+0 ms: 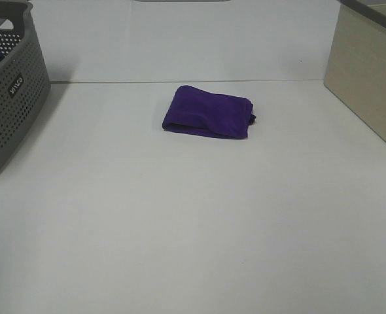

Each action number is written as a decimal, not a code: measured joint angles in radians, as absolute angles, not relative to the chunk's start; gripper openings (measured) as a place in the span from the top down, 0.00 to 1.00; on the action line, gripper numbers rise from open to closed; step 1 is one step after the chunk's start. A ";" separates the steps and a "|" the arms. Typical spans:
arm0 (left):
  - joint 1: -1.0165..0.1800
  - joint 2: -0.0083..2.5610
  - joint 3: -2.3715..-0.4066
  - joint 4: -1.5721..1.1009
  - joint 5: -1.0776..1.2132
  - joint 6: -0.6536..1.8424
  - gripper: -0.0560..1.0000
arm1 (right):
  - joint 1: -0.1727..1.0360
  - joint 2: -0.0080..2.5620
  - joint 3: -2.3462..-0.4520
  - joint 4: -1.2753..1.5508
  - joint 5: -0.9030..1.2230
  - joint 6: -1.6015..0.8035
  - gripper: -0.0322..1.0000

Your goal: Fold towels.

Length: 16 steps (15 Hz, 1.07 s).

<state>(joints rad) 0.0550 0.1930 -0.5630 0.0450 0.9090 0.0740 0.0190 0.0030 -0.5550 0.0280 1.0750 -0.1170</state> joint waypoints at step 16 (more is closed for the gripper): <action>0.055 -0.006 -0.508 -0.045 1.044 0.074 0.22 | 0.019 -0.005 -0.503 0.027 1.056 -0.118 0.14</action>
